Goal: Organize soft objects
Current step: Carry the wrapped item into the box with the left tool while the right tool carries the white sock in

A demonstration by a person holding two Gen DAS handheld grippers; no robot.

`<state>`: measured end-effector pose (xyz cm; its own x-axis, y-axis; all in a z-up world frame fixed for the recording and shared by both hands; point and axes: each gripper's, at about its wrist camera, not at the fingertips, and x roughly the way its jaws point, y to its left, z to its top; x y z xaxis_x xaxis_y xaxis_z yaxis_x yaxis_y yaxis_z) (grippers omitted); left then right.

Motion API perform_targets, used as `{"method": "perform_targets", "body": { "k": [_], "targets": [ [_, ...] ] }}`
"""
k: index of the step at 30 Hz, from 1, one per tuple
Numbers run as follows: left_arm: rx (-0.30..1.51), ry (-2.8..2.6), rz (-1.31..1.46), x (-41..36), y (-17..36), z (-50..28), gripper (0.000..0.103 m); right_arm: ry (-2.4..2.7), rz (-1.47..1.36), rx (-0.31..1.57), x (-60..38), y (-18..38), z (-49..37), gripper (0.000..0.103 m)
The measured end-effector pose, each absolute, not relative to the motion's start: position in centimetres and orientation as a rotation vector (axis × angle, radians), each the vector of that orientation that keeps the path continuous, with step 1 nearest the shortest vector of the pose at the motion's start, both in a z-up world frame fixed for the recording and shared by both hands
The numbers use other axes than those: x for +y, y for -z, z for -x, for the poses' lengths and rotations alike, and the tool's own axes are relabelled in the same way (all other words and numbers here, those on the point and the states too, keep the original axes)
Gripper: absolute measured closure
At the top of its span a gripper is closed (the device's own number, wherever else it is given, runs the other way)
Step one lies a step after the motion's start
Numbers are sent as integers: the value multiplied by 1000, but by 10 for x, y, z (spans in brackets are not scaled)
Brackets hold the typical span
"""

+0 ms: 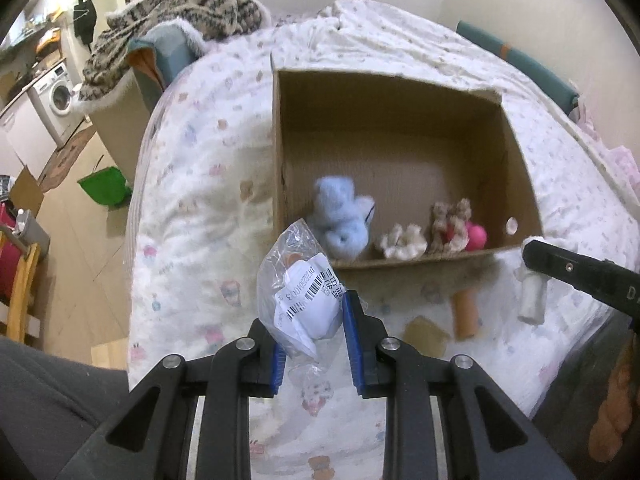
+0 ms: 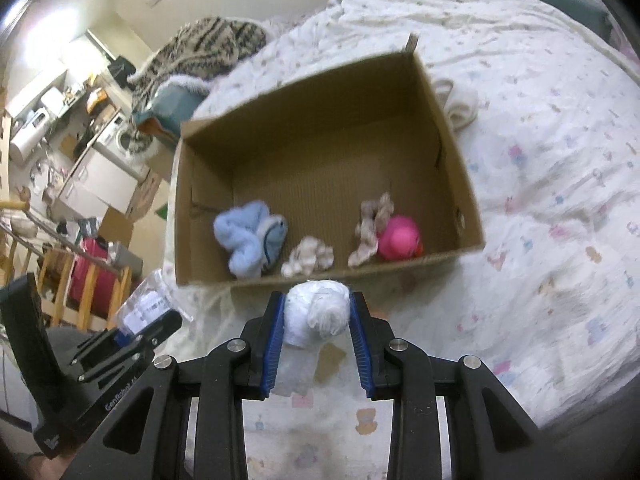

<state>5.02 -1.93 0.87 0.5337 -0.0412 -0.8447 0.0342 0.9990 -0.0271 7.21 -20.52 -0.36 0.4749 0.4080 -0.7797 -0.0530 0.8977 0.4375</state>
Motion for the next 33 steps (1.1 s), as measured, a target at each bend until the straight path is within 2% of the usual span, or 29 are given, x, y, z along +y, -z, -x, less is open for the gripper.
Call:
{"method": "perform_targets", "body": {
  "k": [15,33],
  "targets": [
    [899,100,-82,-42,-54,-98,80,-309,-388,965,-215,-29,-110,70],
    [945,116,-106,-56,-18,-152,80,-263,-371,978,-224,-5,-167,70]
  ]
}}
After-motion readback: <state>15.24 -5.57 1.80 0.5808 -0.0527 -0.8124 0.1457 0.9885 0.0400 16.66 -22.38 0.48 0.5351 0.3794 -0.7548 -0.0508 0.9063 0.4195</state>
